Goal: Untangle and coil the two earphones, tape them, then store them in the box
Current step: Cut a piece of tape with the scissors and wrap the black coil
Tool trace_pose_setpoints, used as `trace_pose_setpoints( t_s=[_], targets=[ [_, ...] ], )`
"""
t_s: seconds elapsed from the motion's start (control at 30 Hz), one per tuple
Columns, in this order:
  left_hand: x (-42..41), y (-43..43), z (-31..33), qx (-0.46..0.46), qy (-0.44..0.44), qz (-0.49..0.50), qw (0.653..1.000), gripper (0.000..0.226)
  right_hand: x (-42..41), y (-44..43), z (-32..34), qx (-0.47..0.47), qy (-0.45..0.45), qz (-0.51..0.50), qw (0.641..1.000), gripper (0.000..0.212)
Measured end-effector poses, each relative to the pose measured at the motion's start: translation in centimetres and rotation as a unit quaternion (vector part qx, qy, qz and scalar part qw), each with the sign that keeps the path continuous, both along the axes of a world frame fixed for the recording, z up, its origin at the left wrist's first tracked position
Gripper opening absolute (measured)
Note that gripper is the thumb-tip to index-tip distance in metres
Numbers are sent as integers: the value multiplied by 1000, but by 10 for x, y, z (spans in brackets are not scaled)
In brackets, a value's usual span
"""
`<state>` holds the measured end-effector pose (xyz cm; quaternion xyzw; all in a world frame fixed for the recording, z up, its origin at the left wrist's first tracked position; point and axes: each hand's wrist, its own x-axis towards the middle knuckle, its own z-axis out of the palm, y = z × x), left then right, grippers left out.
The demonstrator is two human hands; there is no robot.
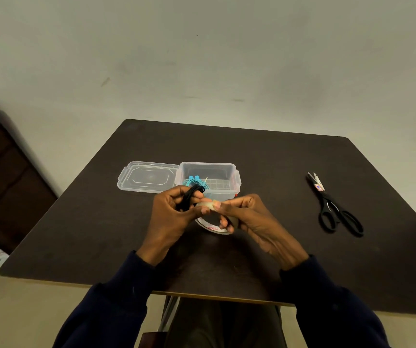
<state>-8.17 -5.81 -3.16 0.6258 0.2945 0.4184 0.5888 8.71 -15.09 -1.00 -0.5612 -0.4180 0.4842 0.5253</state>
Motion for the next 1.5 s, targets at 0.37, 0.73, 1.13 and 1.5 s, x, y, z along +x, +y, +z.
trace_pose_setpoints(
  t_s=[0.37,0.73,1.13,1.5],
  targets=[
    [-2,3,-7,-64,-32,20,997,47,1,-6,-12,-2,110,15,994,30],
    [-4,1,-3,-20,-25,5,999,40,-13,3,-12,-18,92,-78,993,27],
    [-4,2,-2,-15,-21,-10,1000,35,-2,-10,-10,-15,112,23,993,29],
    [-4,1,-2,-21,-33,-20,999,37,-7,-13,-9,-5,110,1,994,26]
  ],
)
